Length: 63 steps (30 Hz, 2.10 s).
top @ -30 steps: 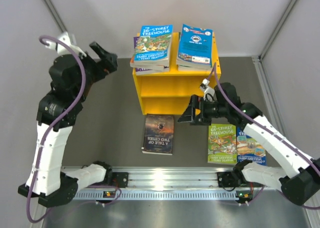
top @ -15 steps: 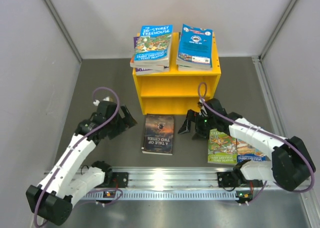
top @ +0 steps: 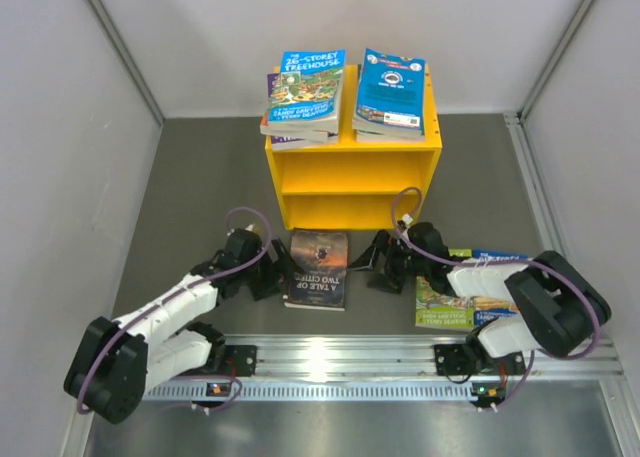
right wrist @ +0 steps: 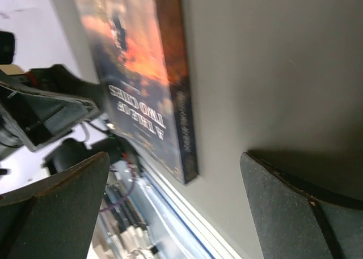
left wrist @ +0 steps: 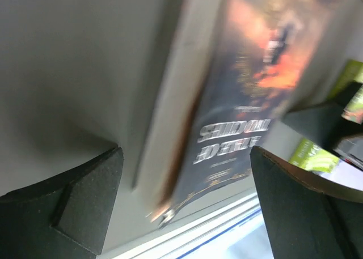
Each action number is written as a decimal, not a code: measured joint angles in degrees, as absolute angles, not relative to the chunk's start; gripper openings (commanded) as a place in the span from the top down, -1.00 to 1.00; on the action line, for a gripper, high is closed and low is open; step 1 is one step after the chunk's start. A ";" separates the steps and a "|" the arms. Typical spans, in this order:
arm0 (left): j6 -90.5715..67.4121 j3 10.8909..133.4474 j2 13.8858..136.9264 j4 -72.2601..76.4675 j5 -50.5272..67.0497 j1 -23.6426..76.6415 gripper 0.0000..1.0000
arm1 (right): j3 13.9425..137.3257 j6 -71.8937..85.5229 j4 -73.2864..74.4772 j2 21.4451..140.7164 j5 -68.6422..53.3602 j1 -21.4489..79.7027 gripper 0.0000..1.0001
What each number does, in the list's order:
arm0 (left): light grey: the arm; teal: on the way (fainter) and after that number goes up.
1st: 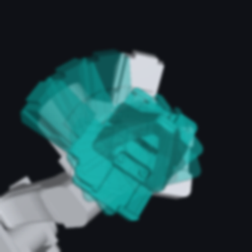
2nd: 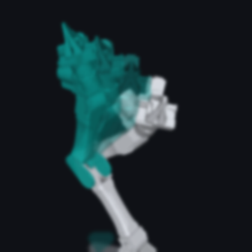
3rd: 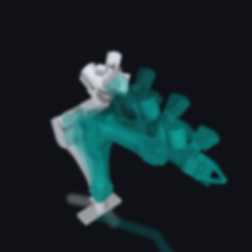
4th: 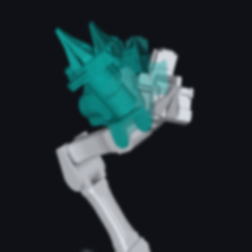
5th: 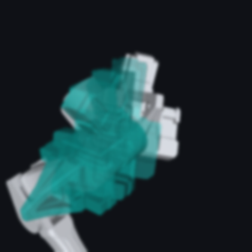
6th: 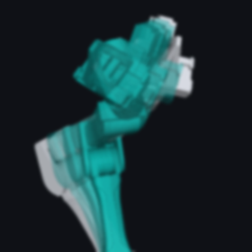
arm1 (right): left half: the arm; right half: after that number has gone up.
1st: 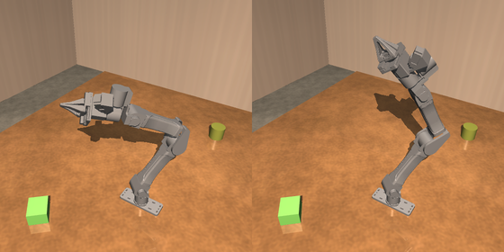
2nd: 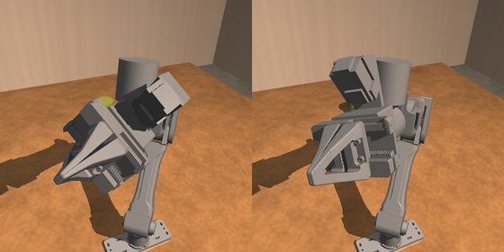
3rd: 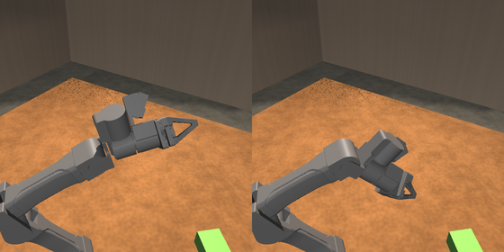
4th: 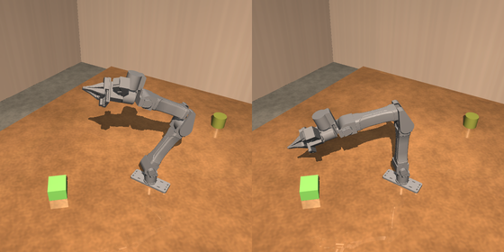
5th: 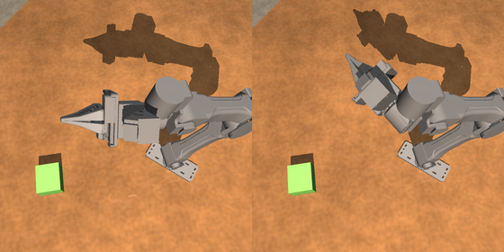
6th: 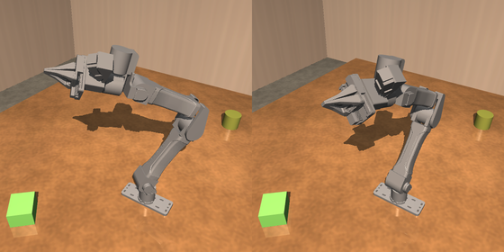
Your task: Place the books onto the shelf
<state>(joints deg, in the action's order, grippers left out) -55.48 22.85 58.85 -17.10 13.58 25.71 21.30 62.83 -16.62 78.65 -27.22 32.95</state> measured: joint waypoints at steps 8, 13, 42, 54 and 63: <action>-60.49 18.68 66.32 4.49 16.45 30.50 -0.13 | 22.74 69.93 -34.06 90.15 -27.53 39.18 -0.95; -61.65 14.92 66.83 8.40 13.43 28.45 1.00 | 23.81 70.65 -33.82 90.98 -26.59 40.14 -0.90; -79.61 6.52 32.01 -4.34 16.51 30.74 1.00 | 21.61 76.64 -8.51 67.68 -19.40 46.78 -0.42; -79.24 19.77 46.39 -2.96 16.56 30.85 1.00 | 36.53 77.54 -2.13 69.47 -17.30 49.01 -0.34; -79.37 20.95 46.39 -3.77 15.53 30.85 1.00 | 35.88 73.58 13.15 53.71 -15.97 41.80 -0.73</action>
<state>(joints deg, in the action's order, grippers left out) -79.37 20.95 46.39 -3.77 15.53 30.85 35.88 73.58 13.15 53.71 -15.97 41.80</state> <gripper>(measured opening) 0.200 0.850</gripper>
